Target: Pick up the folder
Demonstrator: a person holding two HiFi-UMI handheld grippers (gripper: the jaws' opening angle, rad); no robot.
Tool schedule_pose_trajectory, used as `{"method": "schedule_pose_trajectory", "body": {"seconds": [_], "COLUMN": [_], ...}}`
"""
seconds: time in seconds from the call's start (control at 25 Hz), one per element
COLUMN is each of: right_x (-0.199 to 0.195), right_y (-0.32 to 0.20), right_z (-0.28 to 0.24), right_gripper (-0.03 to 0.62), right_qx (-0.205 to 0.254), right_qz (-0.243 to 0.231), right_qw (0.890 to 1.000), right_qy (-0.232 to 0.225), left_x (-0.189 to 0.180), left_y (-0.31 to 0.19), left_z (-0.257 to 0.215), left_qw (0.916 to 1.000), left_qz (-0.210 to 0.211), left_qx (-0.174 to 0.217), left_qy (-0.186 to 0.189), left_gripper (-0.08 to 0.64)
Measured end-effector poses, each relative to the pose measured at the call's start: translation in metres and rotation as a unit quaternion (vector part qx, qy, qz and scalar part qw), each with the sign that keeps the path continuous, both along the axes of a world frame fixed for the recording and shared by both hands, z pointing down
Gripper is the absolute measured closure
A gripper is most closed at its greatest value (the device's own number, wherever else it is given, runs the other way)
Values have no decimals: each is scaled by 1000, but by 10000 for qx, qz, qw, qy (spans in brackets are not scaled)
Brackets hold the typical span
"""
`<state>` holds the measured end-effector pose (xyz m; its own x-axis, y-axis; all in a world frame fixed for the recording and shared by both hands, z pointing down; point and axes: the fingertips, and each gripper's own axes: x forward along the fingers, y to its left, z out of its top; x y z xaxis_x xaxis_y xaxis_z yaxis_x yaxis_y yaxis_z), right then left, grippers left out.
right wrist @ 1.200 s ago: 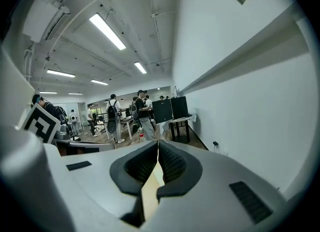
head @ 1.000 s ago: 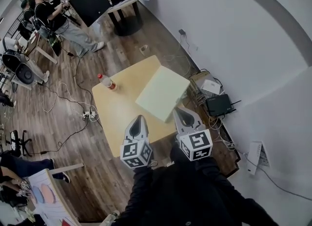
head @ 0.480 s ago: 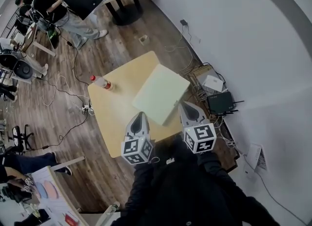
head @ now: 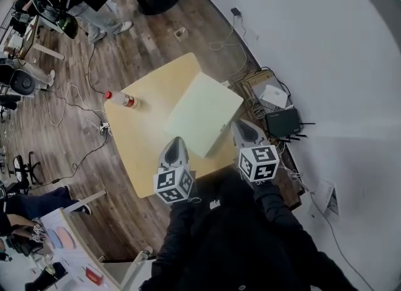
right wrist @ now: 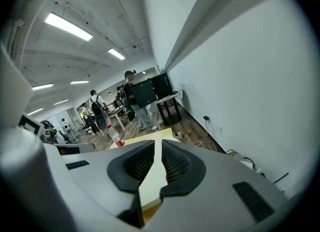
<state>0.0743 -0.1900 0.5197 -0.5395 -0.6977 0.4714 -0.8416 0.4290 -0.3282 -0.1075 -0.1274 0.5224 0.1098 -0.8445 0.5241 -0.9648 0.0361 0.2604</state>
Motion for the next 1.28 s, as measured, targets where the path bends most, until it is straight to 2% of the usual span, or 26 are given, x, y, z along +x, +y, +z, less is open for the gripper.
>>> {"method": "schedule_pose_trajectory", "body": {"seconds": [0.28,0.72,1.0,1.28], "right_x": [16,29,30,27], "right_y": [-34,-62,-73,-87], "right_z": [81,181,222,257], "right_gripper": [504,380,283,172], "right_qx": [-710,-1543,-1909,-2272], "right_qz": [266,572,909,1098], "right_qw": [9971,9862,9734,9470], "right_qy": [112,-185,-887,-1986], "left_x": [1,8,10,10], "left_y": [-24,-66,-72,-74], "left_z": [55,126,144,159], "left_qw": [9991,9963,9956,9950], "left_qz": [89,247,227,208], "left_qx": [-413,-819,-912,-975], "left_qy": [-1,-1,37,66], "left_gripper": [526,526,526,526]}}
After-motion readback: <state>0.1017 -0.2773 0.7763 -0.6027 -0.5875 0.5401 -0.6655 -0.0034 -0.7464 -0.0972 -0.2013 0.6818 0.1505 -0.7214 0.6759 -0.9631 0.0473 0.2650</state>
